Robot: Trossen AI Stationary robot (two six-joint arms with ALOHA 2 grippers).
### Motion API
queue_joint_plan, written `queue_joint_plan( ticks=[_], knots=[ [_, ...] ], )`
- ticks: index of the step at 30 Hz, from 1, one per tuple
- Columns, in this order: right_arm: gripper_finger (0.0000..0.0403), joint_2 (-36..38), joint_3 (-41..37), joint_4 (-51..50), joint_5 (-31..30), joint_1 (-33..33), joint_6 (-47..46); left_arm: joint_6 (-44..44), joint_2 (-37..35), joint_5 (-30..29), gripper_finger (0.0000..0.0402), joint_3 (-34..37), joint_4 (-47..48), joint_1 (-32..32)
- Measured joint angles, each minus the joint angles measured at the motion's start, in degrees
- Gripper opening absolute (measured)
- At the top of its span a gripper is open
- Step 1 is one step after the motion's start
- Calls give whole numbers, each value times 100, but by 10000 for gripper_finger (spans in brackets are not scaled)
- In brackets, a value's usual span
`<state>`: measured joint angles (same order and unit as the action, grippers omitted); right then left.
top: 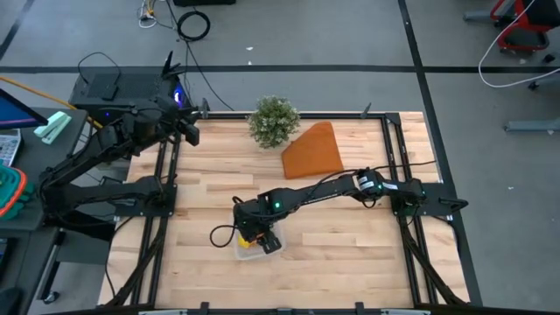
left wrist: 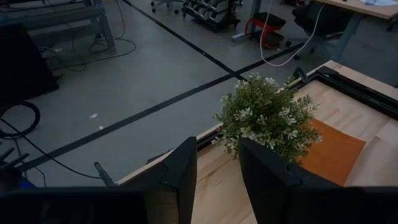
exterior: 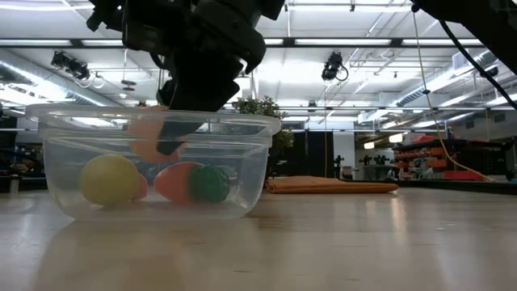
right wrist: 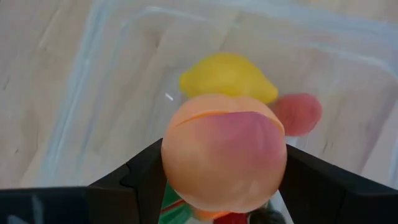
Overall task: Pick and placing Produce into tupperware
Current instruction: Put the big peach into the transparent bin
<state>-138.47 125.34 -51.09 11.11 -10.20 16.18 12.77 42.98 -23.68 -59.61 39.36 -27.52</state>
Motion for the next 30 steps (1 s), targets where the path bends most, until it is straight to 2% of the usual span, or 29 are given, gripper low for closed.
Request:
queue_joint_plan(
  ticks=[13,22,30],
  knots=[
    [229,9,-301,144,254,-14,516,-8,0,-2,128,0,0,1],
    [229,9,-435,200,116,-21,521,-14,0,0,126,0,-2,1],
    [266,9,-435,199,103,-21,510,-13,0,-1,123,0,-2,0]
  ],
)
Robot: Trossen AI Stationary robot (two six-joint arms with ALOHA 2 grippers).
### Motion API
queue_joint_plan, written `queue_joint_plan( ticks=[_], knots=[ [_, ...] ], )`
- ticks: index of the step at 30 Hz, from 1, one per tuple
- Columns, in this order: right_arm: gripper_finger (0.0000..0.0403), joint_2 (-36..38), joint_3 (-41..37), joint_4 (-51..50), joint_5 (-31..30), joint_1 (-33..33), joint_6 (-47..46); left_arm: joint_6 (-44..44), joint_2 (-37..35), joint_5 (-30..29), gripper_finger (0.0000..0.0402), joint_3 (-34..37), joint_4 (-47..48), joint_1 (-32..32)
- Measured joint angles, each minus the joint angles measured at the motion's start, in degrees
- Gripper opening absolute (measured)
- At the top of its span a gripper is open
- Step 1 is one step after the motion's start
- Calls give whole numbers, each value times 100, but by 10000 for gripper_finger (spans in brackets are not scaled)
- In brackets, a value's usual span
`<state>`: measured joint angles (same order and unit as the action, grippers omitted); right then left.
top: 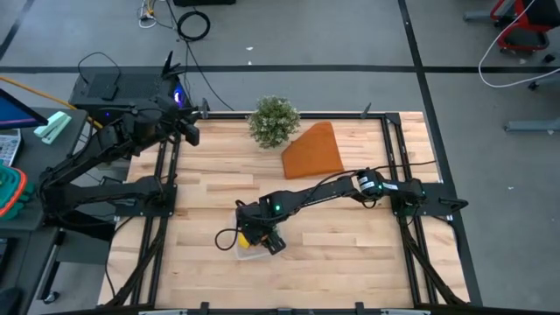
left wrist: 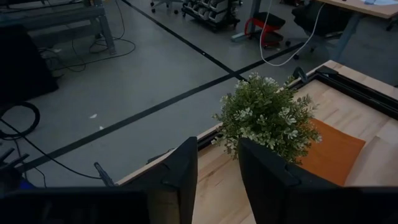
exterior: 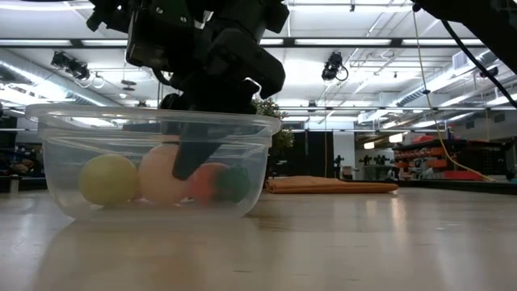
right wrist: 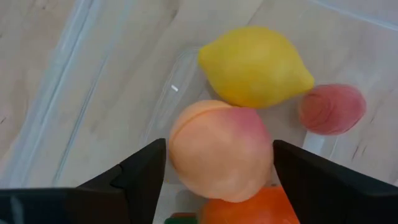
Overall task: Pick and placing Produce into tupperware
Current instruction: Put the big peach into the transparent bin, then return To Home Position
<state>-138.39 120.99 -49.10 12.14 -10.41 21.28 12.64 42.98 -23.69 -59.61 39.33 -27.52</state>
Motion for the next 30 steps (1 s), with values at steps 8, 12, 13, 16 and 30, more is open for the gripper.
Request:
queue_joint_plan(
  ticks=[8,12,13,16,30],
  knots=[
    [285,52,0,-94,-303,-43,-4,0,0,1,130,0,0,1],
    [284,248,39,-268,-477,-39,-20,1,0,0,128,0,-1,0],
    [284,307,39,-330,-552,-32,-22,1,2,0,127,0,-2,-1],
    [283,519,39,-539,-655,-18,-30,2,2,-1,124,0,-1,-1],
    [248,1652,50,-1271,-900,180,-1865,17,2,5,125,0,-2,-1]
  ],
)
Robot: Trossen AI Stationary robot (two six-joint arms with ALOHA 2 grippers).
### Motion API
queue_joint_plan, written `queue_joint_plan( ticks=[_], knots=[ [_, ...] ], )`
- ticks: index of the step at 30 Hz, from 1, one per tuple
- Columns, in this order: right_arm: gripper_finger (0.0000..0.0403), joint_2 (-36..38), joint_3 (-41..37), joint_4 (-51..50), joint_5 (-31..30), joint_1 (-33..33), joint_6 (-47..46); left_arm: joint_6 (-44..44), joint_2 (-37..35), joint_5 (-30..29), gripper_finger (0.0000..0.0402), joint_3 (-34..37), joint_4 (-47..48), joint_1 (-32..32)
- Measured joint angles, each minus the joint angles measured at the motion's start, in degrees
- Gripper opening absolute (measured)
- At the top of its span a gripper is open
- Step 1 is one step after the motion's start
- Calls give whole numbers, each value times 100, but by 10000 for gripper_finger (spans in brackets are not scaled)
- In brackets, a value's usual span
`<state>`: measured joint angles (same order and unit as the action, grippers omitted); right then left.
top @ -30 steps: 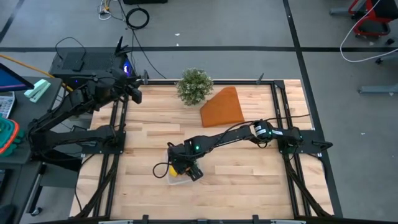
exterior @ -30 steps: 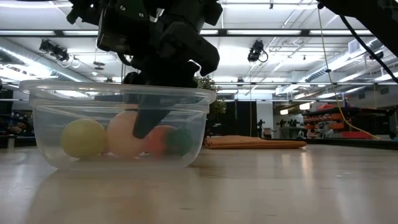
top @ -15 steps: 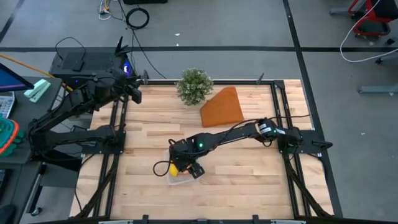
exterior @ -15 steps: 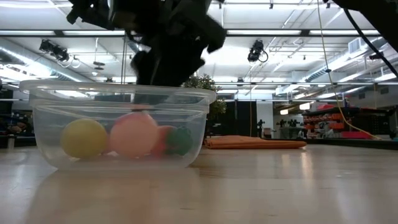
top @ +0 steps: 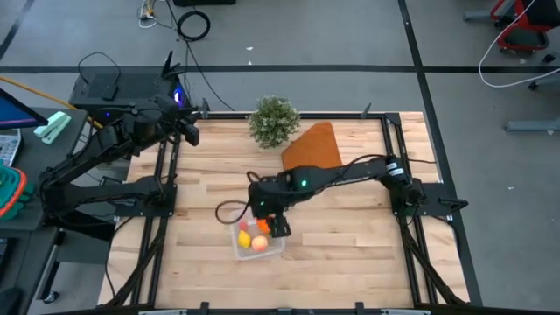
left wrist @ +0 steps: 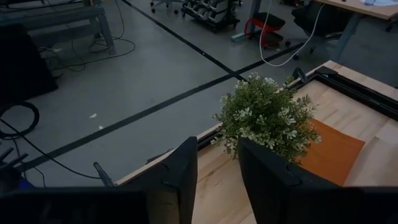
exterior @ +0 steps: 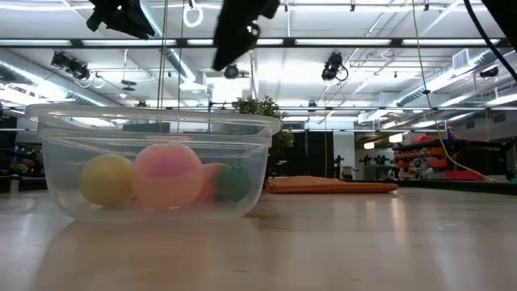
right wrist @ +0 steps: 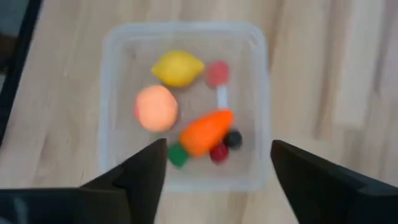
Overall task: Pick and placing Produce into tupperware
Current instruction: Return To Home Position
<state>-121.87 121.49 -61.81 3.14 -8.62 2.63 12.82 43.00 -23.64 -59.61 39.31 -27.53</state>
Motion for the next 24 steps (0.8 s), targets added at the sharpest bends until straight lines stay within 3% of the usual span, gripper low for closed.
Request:
queue_joint_plan(
  ticks=[6,10,18,24],
  knots=[
    [113,457,-33,-1104,-50,322,-314,-22,0,256,123,0,-40,2],
    [14,1074,-673,-900,25,489,-554,-57,-7,543,125,0,-421,1],
    [3,3215,-4006,859,-6,759,-1673,-469,-653,1031,106,79,-2418,228],
    [1,4520,-5840,2254,0,813,-2659,-803,-1498,1398,81,1193,-4631,305]
  ],
)
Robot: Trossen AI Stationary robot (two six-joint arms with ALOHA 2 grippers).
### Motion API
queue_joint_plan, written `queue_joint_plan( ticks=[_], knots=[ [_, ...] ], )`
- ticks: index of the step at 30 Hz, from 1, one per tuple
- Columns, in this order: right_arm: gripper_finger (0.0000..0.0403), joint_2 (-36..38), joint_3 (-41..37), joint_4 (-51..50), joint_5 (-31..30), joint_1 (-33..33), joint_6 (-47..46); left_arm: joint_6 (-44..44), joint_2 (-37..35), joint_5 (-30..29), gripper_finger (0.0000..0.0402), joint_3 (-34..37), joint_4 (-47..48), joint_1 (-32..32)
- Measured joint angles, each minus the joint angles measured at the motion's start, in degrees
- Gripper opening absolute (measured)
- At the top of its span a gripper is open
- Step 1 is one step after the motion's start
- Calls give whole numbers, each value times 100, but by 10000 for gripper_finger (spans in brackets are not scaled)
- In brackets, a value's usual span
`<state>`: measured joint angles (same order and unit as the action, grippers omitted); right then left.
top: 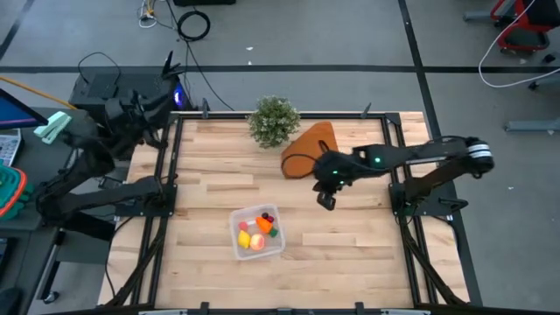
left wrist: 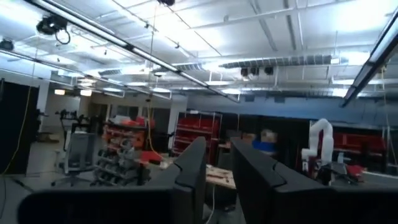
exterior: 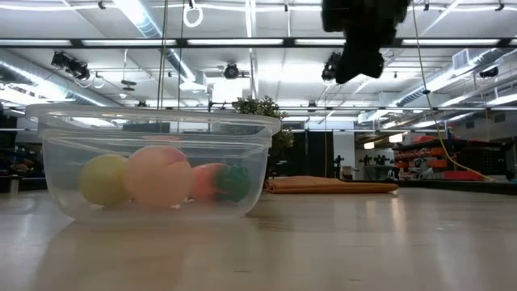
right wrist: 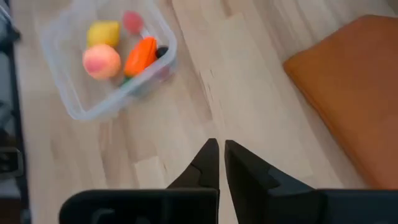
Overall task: Pick and placing Produce into tupperware
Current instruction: Return To Home Position
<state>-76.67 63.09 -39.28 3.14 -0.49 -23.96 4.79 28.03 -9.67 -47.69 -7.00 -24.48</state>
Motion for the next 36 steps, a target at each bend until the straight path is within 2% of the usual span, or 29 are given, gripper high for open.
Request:
queue_joint_plan(
  ticks=[6,10,12,16,22,25,30,36],
  knots=[
    [1,523,-437,189,-1,37,-43,460,-266,-92,54,1518,-806,-5],
    [0,536,-444,220,0,95,24,614,-180,-213,36,2448,-2319,-1],
    [0,520,-444,229,34,130,38,617,-187,-429,26,2774,-2726,-1],
    [0,511,-446,231,145,197,-1,638,-190,-556,10,3202,-2918,-1],
    [0,510,-446,228,157,259,-207,1027,-192,-278,8,3668,-3234,-1],
    [0,510,-446,230,156,269,-392,1274,-190,-205,13,4045,-3965,2],
    [0,508,-446,230,104,269,-664,1354,-194,-210,5,4717,-5865,127],
    [0,506,-446,234,-25,269,-995,1046,-531,-180,20,4667,-6245,530]
  ],
)
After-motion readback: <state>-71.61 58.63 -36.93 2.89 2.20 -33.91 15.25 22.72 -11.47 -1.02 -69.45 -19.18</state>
